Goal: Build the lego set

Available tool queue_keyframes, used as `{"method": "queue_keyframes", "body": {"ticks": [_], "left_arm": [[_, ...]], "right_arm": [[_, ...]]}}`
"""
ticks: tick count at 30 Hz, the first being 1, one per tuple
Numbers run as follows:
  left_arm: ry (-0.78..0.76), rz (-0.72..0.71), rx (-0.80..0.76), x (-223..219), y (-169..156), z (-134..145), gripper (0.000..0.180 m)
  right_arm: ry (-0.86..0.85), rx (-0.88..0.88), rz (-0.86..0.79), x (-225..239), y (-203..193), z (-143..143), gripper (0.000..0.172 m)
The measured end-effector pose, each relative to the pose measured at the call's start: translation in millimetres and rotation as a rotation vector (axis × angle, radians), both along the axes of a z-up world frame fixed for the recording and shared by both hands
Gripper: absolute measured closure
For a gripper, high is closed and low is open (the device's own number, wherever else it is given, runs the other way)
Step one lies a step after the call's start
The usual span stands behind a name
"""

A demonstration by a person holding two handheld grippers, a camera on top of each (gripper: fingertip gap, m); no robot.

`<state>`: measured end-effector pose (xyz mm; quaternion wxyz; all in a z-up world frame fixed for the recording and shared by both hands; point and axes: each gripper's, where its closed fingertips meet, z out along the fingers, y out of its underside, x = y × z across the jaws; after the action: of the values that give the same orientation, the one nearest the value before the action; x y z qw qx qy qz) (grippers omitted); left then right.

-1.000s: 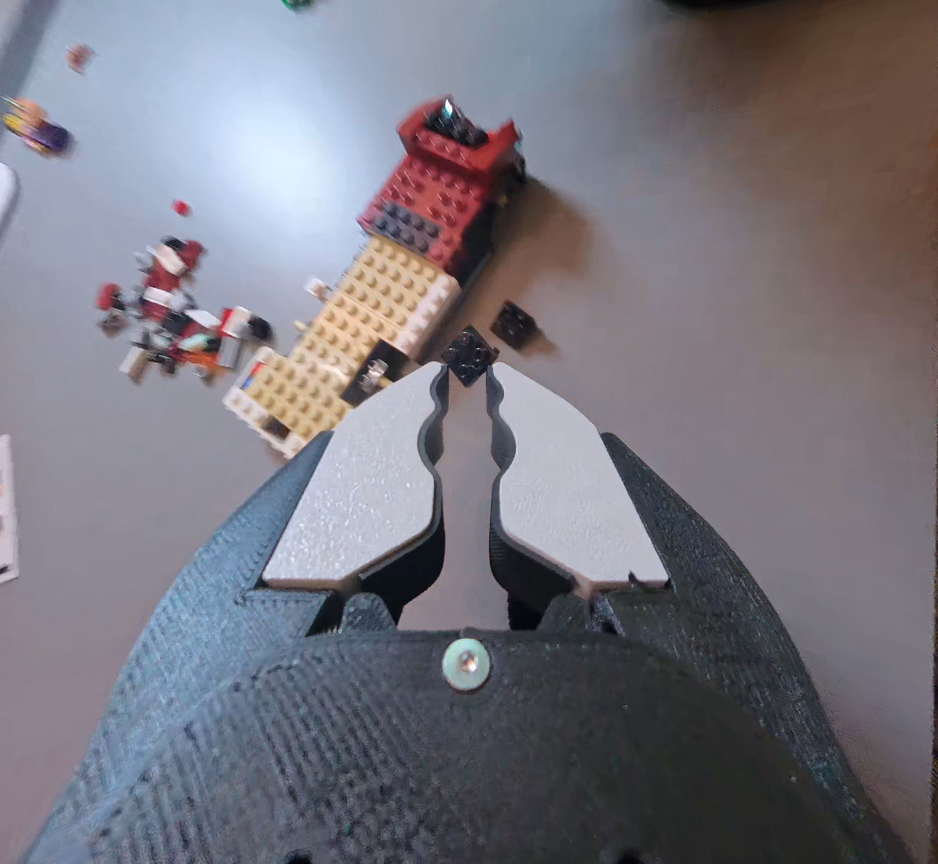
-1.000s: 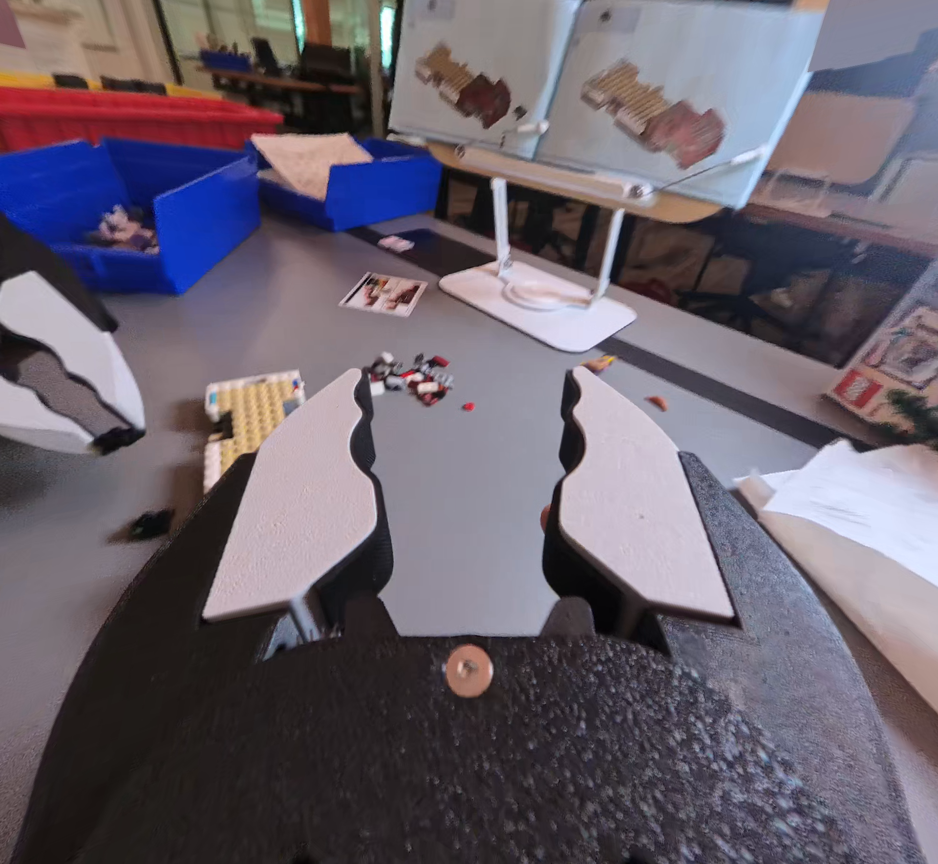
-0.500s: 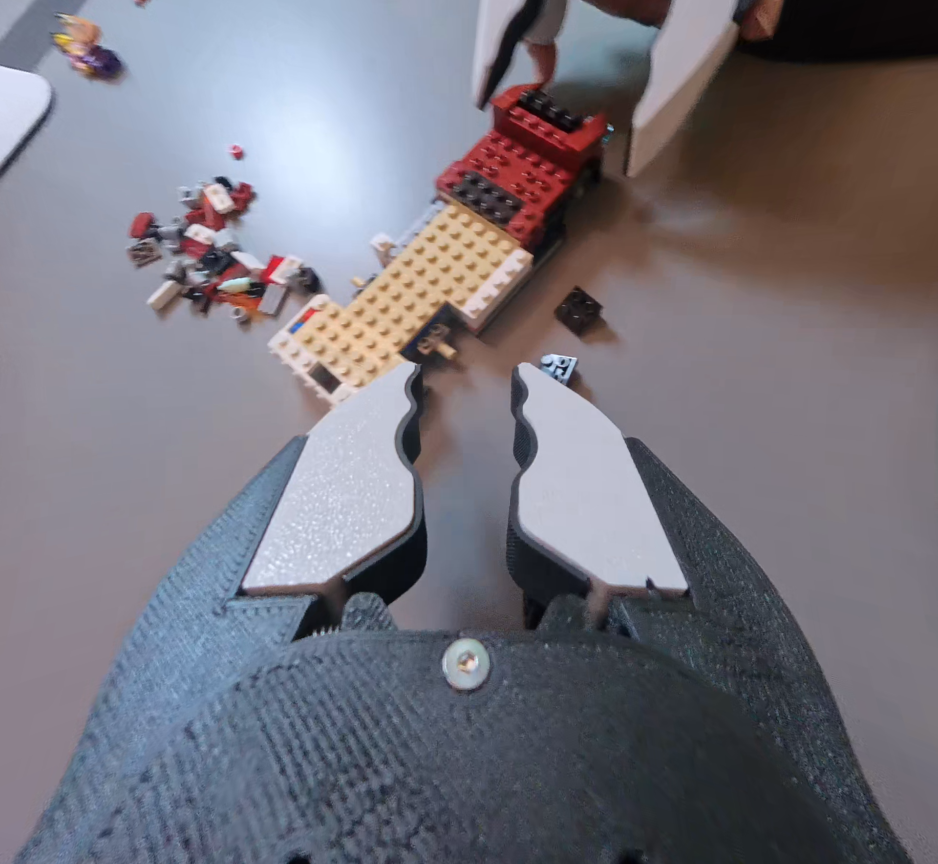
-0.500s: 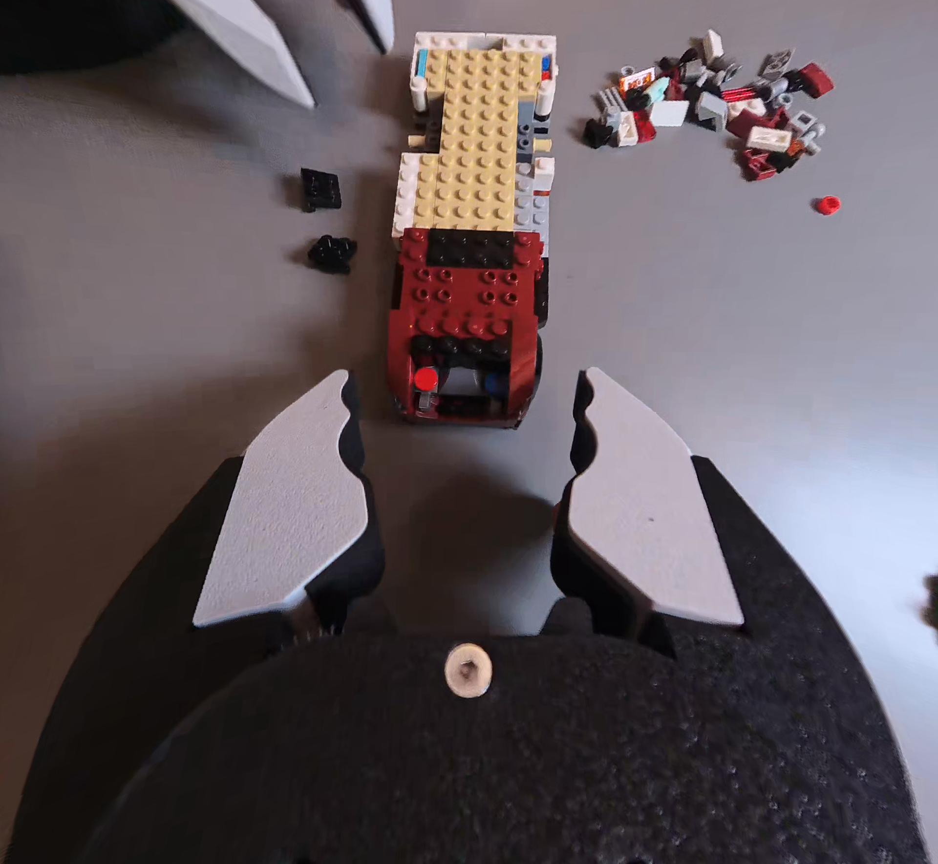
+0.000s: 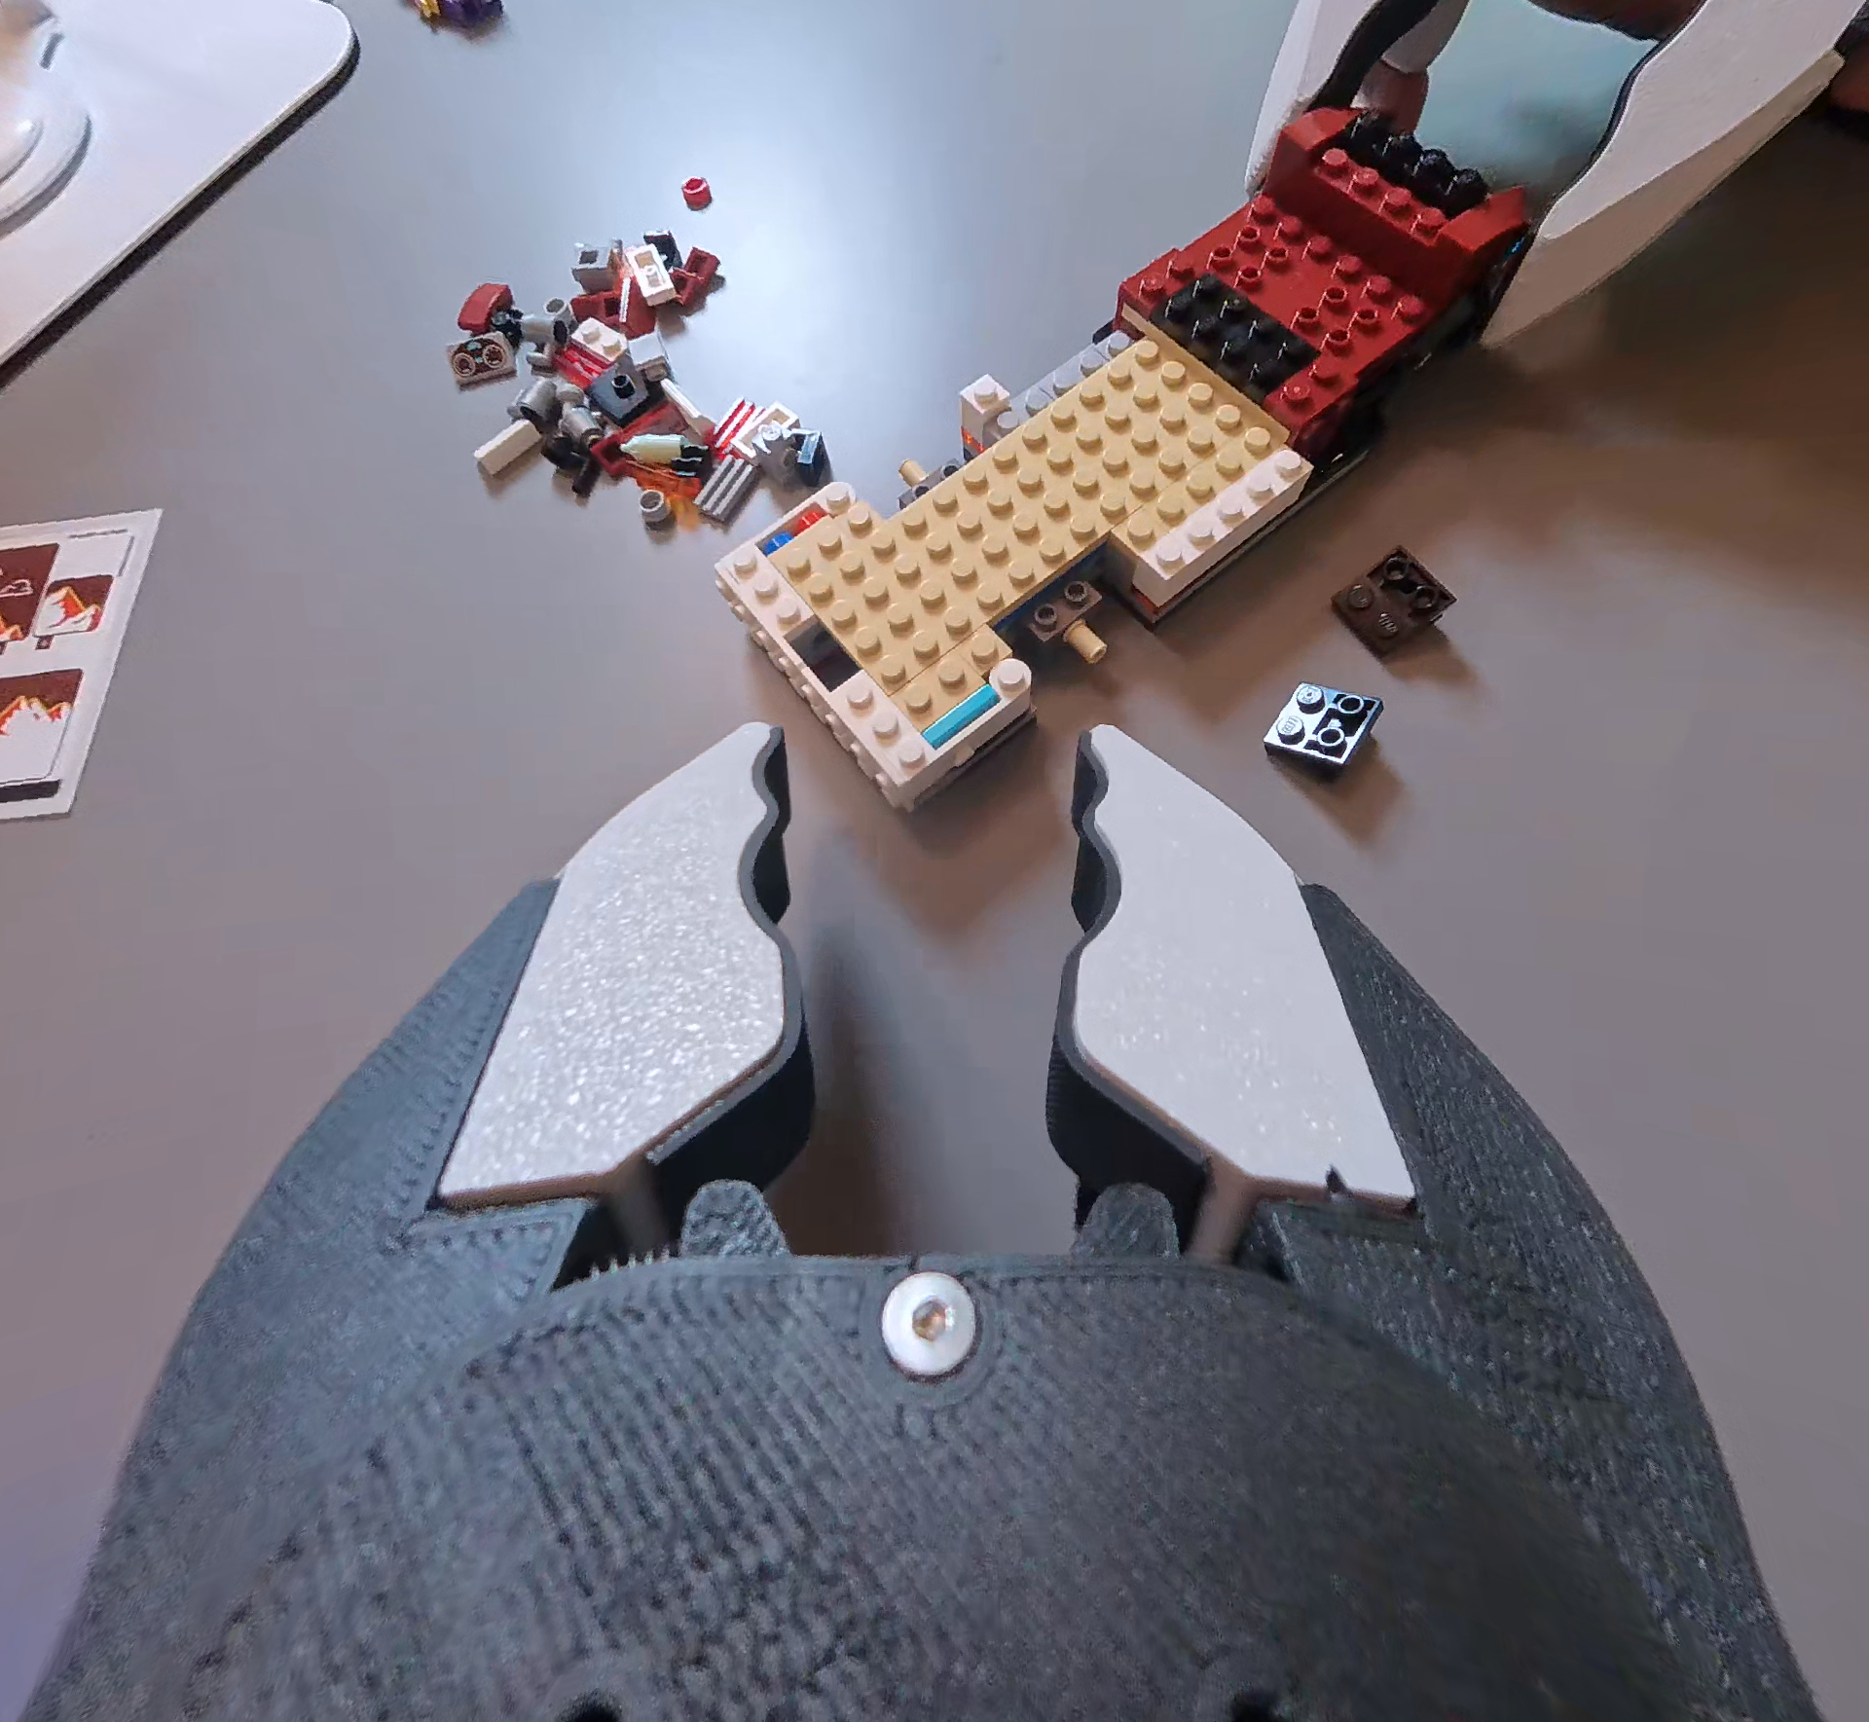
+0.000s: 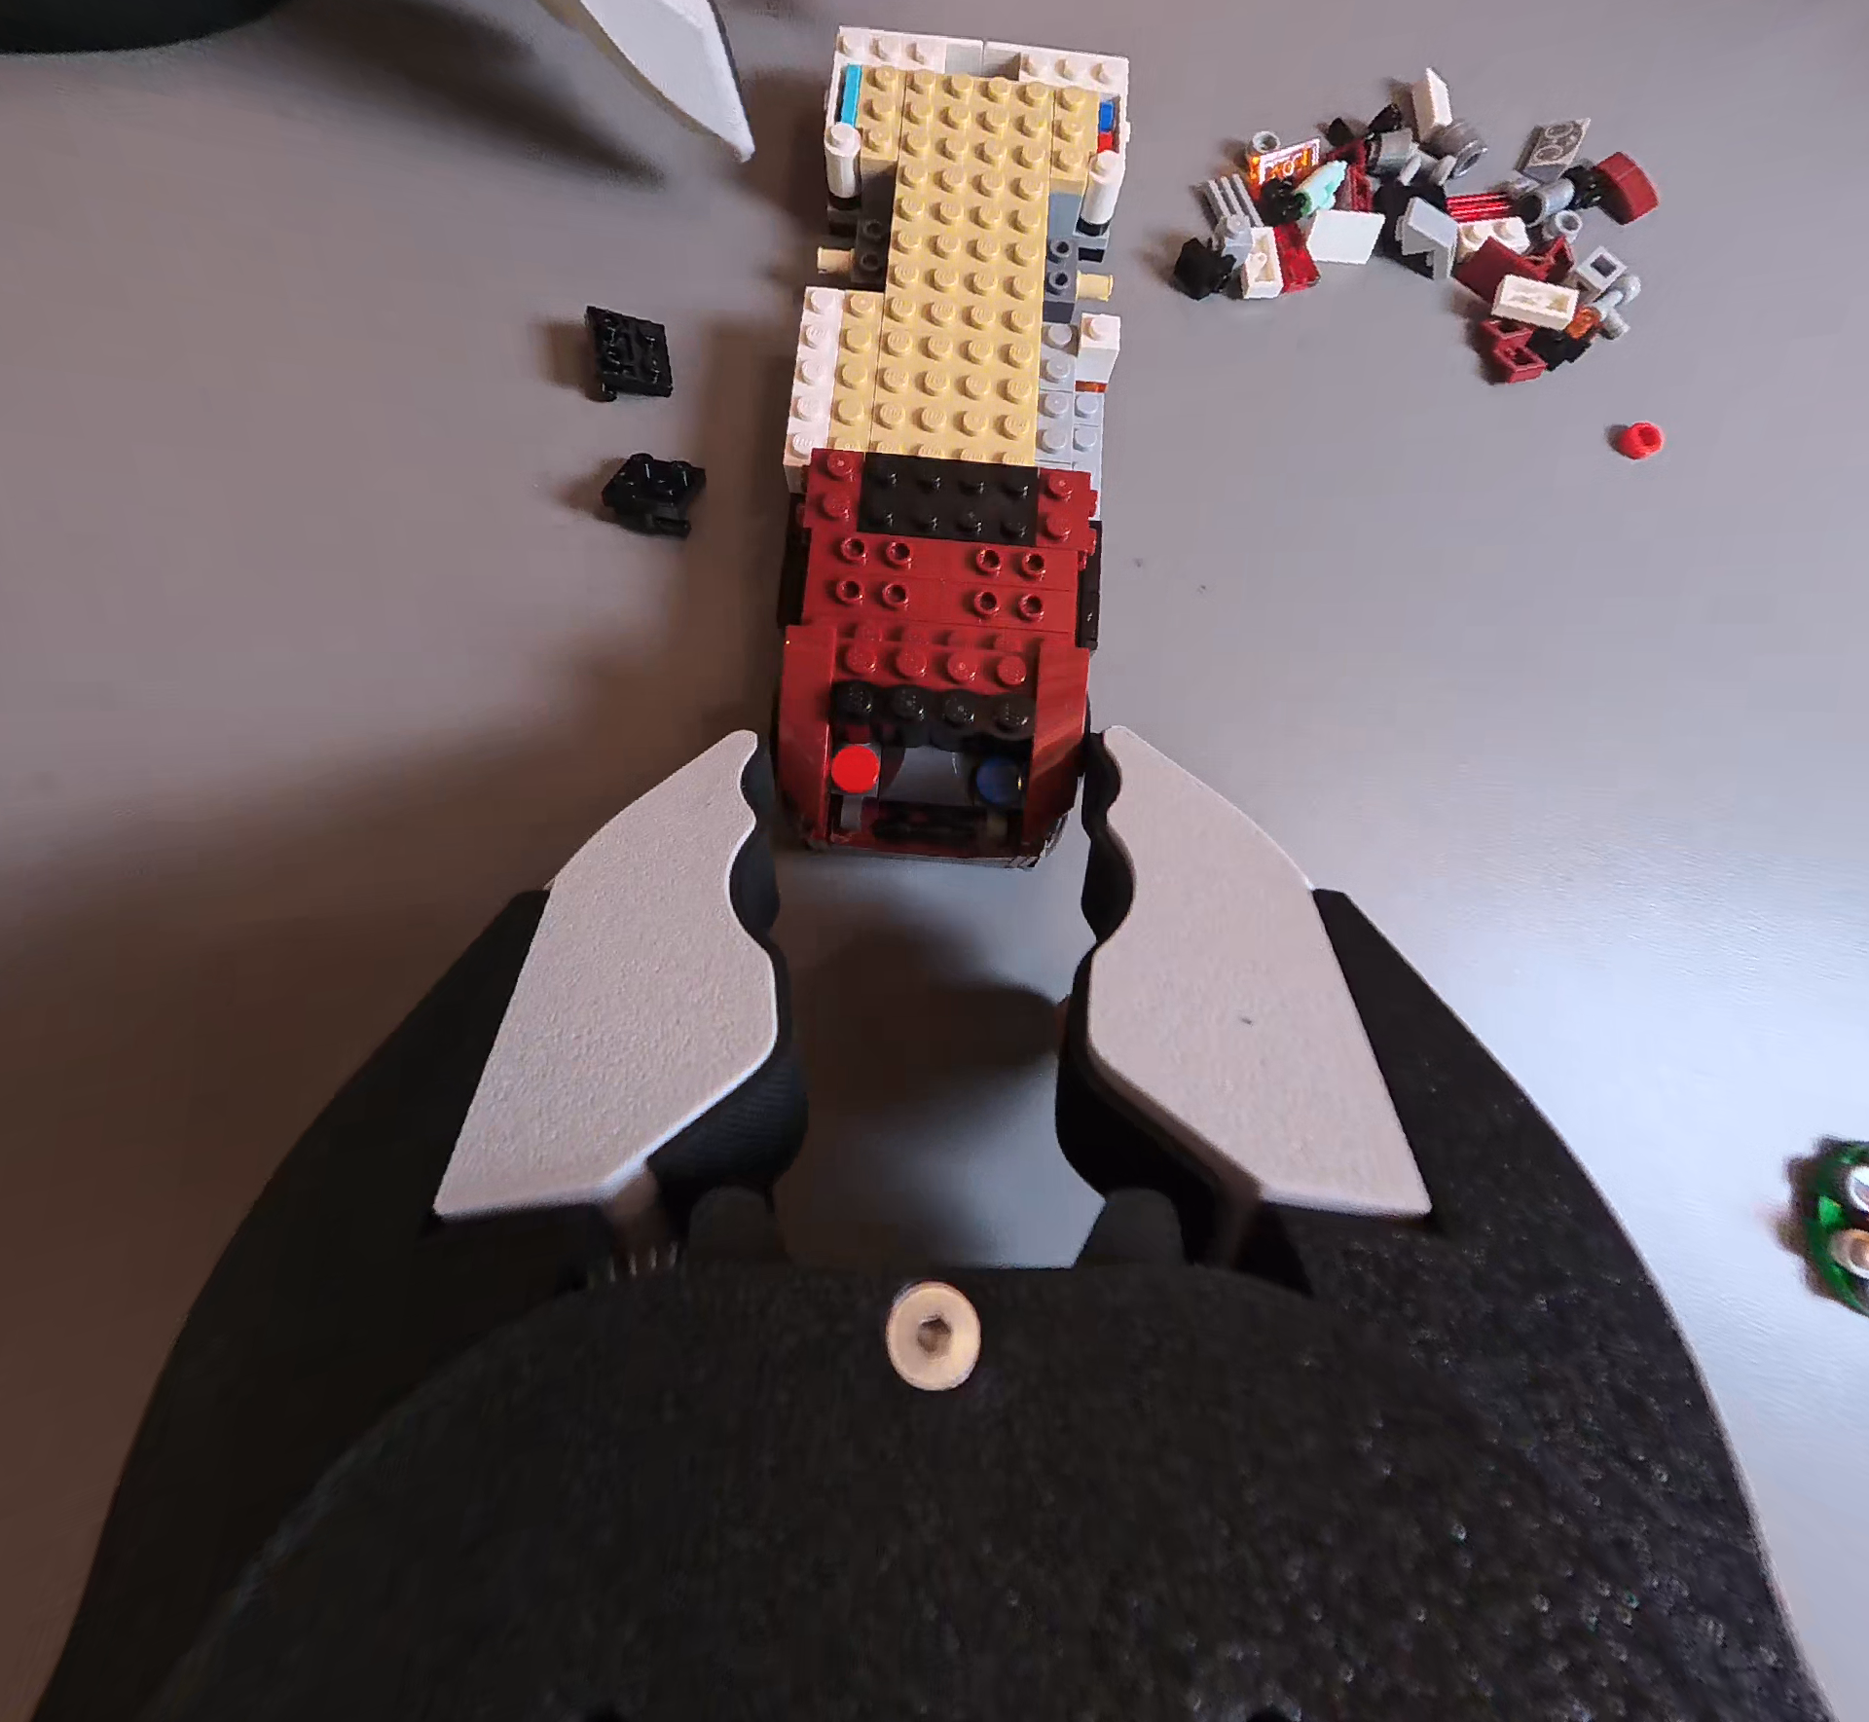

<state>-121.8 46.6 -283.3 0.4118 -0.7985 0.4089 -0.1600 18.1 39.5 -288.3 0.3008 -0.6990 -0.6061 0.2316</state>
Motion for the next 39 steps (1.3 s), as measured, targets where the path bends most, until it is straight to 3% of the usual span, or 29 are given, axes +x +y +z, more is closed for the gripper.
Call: {"method": "queue_keyframes", "body": {"ticks": [9,39], "left_arm": [[0.037,0.024,0.048,1.2,5.8,-4.2,0.148],[0.066,0.116,0.07,-14.8,18.1,-9.0,0.153]], "right_arm": [[-0.009,0.009,-0.004,-0.2,-1.7,-0.1,0.113],[0.036,0.005,-0.002,-15.2,0.6,2.2,0.114]]}}
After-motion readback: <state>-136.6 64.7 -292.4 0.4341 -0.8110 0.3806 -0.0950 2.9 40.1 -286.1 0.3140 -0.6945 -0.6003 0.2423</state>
